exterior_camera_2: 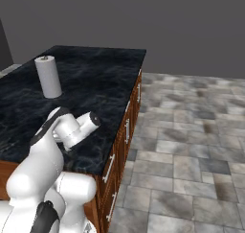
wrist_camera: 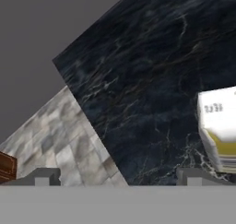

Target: Pick the boxed drink from the counter and place it in the open cabinet.

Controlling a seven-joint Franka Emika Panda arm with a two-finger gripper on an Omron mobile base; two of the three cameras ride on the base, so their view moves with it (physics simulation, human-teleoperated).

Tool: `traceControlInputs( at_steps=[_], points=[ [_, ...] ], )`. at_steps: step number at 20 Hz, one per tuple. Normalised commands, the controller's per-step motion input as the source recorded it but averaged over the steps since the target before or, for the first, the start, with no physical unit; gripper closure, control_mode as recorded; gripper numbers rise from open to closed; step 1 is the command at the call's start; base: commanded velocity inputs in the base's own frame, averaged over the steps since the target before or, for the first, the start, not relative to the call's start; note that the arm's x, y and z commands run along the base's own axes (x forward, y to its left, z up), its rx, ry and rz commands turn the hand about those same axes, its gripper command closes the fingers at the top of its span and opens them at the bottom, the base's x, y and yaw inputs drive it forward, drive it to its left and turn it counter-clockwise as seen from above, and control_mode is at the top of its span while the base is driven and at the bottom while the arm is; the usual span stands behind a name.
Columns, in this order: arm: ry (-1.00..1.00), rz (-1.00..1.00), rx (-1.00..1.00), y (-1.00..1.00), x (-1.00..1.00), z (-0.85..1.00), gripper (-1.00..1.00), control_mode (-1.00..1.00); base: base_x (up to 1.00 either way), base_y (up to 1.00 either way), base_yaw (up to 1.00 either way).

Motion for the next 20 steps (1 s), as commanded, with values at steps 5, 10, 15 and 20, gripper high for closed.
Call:
traceControlInputs(
  at_steps=[5, 10, 15, 20],
  points=[
    [0.0, -0.07, -0.02, 0.01, 0.0, -0.05, -1.0, -1.0, 0.0, 0.0, 0.0],
    [0.0, 0.0, -0.05, 0.0, 0.0, 0.0, -1.0, -1.0, 0.0, 0.0, 0.0],
    [0.0, 0.0, -0.02, 0.0, 0.0, 0.0, -1.0, -1.0, 0.0, 0.0, 0.0],
    [0.0, 0.0, 0.0, -0.06, -0.11, 0.0, -1.0, -1.0, 0.0, 0.0, 0.0]
  ],
)
